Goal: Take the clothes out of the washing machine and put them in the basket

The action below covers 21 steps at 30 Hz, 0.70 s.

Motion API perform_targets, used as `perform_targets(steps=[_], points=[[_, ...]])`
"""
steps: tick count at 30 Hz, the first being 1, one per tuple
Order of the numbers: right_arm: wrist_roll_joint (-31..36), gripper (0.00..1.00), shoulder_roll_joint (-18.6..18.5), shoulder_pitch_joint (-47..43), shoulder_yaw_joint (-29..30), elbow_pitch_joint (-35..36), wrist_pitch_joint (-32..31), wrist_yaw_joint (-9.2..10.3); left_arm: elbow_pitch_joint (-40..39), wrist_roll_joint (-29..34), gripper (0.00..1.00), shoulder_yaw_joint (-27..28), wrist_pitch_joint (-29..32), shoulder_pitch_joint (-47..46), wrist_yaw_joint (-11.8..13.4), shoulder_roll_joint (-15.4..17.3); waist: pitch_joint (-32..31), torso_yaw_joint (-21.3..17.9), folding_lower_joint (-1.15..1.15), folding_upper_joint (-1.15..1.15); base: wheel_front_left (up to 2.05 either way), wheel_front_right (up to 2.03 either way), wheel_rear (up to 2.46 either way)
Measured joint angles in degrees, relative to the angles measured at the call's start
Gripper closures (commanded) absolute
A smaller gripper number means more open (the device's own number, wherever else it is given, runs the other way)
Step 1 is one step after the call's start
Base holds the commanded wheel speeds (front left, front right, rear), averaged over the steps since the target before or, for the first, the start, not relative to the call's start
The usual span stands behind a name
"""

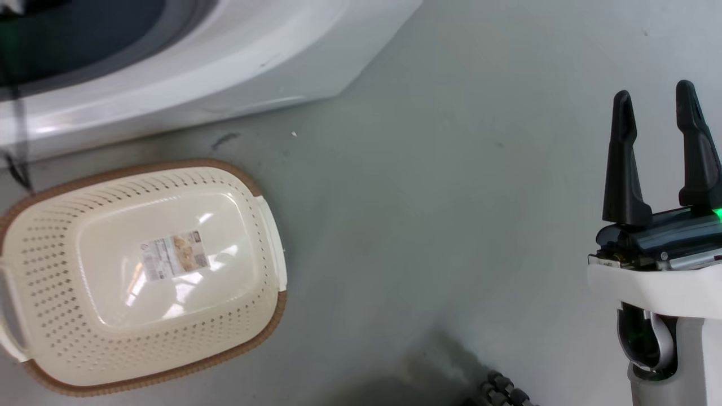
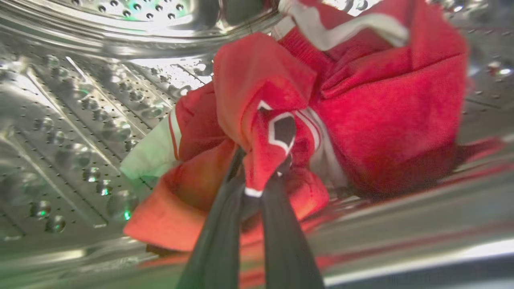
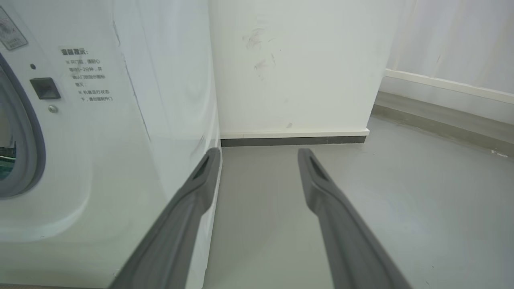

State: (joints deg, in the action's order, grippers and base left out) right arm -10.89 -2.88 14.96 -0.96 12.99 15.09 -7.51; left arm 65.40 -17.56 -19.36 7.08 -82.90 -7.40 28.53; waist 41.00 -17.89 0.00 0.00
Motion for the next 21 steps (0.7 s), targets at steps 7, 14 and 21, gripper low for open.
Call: perform_targets(steps=[7, 14, 21], points=[[2.4, 0.0, 0.0, -2.5, -0.2, -1.2, 0.0, 0.0, 0.1, -3.5, 1.0, -2.4, -7.9, 8.4, 0.0, -2.2, -6.2, 1.8, -0.01, 0.0, 0.0, 0.0, 0.0], [4.6, 0.0, 0.0, -5.7, -0.3, -2.8, 0.0, 0.0, -0.6, -6.2, 1.0, -5.2, -16.2, 17.6, 0.0, -4.5, -13.1, 4.0, -0.01, 0.0, 0.0, 0.0, 0.0], [6.8, 0.0, 0.0, -10.0, 0.0, -4.3, 0.0, 0.0, -3.3, -8.5, 1.0, -8.0, -21.1, 26.6, 0.0, -6.3, -20.8, 6.4, -0.02, 0.0, 0.0, 0.0, 0.0]])
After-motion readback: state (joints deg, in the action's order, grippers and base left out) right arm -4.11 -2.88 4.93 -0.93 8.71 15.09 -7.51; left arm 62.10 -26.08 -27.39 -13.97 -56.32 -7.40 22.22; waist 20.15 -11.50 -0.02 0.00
